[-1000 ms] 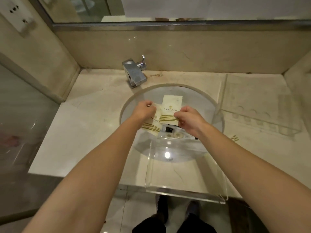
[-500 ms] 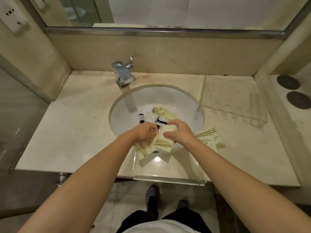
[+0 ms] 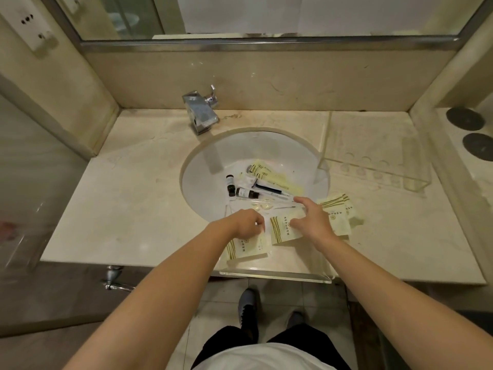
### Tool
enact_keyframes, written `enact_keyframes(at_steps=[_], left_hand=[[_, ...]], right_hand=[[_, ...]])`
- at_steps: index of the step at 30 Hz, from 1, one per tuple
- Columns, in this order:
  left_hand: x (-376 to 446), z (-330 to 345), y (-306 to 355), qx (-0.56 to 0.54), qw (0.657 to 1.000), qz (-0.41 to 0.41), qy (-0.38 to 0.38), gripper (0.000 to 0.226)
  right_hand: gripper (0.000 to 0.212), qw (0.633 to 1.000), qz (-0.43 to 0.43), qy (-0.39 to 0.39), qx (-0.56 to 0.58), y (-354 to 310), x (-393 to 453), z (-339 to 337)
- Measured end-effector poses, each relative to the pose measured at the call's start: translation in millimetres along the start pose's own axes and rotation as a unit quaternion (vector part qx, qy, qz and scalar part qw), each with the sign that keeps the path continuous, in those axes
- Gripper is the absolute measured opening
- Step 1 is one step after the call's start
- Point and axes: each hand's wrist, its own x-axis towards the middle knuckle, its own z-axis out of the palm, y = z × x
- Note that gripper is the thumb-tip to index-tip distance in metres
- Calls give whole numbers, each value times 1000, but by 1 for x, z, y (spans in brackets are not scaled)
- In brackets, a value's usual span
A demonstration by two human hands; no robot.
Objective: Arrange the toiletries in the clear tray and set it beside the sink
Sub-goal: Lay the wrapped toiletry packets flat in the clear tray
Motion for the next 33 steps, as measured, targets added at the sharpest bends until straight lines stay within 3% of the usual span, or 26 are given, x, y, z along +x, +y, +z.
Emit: enact_keyframes(at_steps=[4,10,13,18,24,33], left_hand=[[6,16,7,6,1000,8,-6,28],[9,29,6,29,999,0,33,33],[6,28,-1,45,997,-12,57,41],[2,28,-12,63,996,-11,56,35],[-1,30,-13,61,998,4,28,34],[1,30,-10,65,998,7,18,35]], right_hand=[[36,991,-17,-25,-130,10,-4,-2],[27,967,-14,-58,-247,25,-11,3],[35,946,-16,-63,-316,24,-15,8],[60,885,-35,-85,-457,13,-17,13],[66,870,-89,-116,-470,20,-12,11],[47,867,-199,-171,-424,30,-16,6]])
